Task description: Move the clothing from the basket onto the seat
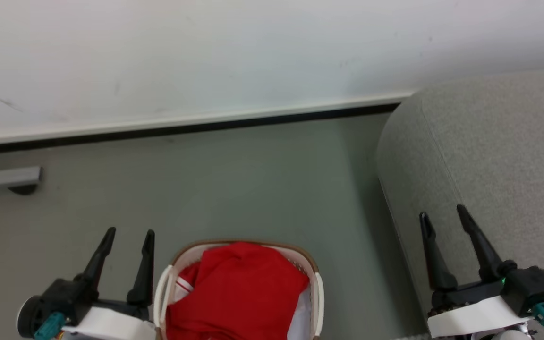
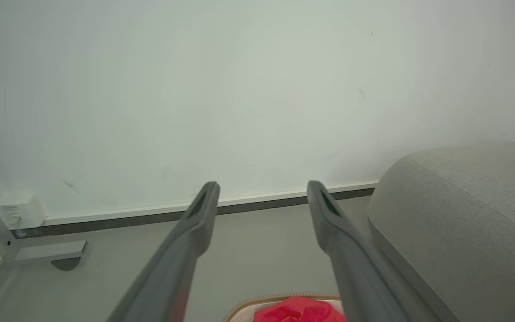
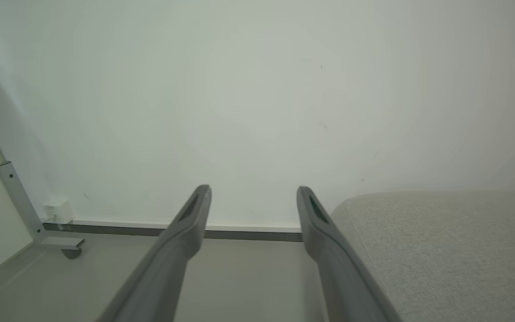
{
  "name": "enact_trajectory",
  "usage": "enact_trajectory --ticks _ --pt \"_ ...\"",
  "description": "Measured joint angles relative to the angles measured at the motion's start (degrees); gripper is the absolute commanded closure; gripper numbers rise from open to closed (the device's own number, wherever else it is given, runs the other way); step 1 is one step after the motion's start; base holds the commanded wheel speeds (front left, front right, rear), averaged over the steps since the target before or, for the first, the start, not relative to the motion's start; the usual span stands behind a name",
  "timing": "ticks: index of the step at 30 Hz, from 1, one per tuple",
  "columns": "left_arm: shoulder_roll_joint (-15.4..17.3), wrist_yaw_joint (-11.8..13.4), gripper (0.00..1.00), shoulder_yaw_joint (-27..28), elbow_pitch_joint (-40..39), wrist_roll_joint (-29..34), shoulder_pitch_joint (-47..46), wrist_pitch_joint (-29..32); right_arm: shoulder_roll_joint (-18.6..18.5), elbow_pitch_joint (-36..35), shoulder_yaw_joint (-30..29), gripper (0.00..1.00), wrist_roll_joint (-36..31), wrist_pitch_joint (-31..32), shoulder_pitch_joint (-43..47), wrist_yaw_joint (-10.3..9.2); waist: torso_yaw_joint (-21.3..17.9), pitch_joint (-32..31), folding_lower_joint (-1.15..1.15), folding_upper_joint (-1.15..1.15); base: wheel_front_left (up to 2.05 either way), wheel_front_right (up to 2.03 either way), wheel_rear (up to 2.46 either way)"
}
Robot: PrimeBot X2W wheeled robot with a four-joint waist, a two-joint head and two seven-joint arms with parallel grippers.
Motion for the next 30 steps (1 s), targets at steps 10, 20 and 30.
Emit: enact_trajectory --ticks 10,20,30 --pt "4.5 -0.3 0.0 -8.0 14.4 -6.2 -12.5 2.8 0.0 -5.6 -4.2 0.0 0.6 0.0 -4.1 0.0 -2.4 10.1 0.0 0.0 0.0 0.0 0.0" --pt "10.7 -0.5 0.0 -19.5 28.4 -13.1 -24.1 7.1 -0.1 -11.3 -5.5 0.0 3.6 0.0 -9.0 0.0 -5.4 21.7 0.01 0.0 0.0 0.0 0.0" --pt "15.0 -0.5 0.0 -31.8 36.7 -24.2 -31.9 14.9 -0.1 -14.7 -4.8 0.0 6.4 0.0 -11.9 0.0 -9.1 32.5 0.01 0.0 0.0 0.0 0.0"
